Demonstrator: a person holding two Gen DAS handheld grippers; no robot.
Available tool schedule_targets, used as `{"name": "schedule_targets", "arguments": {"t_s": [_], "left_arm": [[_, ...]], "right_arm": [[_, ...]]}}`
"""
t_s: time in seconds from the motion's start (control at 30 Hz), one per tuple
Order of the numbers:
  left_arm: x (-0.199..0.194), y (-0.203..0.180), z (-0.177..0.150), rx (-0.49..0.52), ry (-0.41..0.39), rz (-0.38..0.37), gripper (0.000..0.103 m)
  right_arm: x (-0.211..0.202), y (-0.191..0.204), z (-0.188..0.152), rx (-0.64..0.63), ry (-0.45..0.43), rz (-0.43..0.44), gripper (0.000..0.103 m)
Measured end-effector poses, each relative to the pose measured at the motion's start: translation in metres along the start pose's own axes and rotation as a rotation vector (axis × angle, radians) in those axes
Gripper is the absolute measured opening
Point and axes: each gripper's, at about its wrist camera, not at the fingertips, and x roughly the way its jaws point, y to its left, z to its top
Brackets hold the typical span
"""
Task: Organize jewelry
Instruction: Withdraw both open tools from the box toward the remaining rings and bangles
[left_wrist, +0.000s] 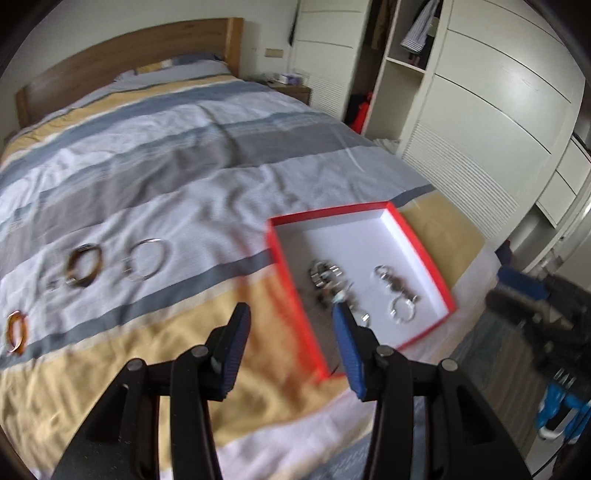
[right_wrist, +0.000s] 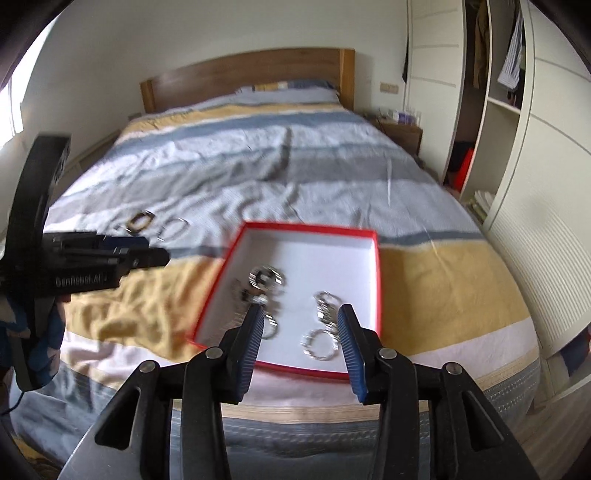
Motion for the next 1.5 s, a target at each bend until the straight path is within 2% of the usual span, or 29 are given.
{"name": "schedule_targets", "arguments": {"t_s": [0.23,0.43,0.57,0.73,0.9,1.1,1.27,1.5], "left_arm": [[-0.082,0.048,-0.043,-0.068,-0.077,0.091,0.044],[-0.132,0.087,-0.082,-0.112,-0.121,0.148,0.044],[-0.151,0.12,-0.107,-0.17,-0.14,0.206,0.044],[-0.162,0.164,-0.136,-0.238,-0.14,0.303,0.044],[-0.151,0.201,-0.15,-0.286,-0.119,0.341,0.044],[-0.112,0.238,-0.142,-0.344,-0.087,0.285,0.044],[-0.067,0.263,-0.113,-0.355,-0.069,0.255,0.044],[-0.004,0.301,-0.063,-0.337,-0.04,0.262,0.044]], "right_arm": [[-0.054,0.054,0.008,-0.052,-0.084,0.046,0.046],[-0.084,0.095,0.009,-0.108,-0.121,0.077,0.046],[-0.085,0.123,0.012,-0.157,-0.117,0.111,0.046],[-0.067,0.153,0.017,-0.2,-0.098,0.159,0.045],[-0.029,0.174,0.021,-0.209,-0.055,0.207,0.045],[0.035,0.188,0.032,-0.213,0.016,0.22,0.045],[0.091,0.198,0.051,-0.211,0.054,0.249,0.045],[0.163,0.209,0.071,-0.232,0.1,0.296,0.045]]}}
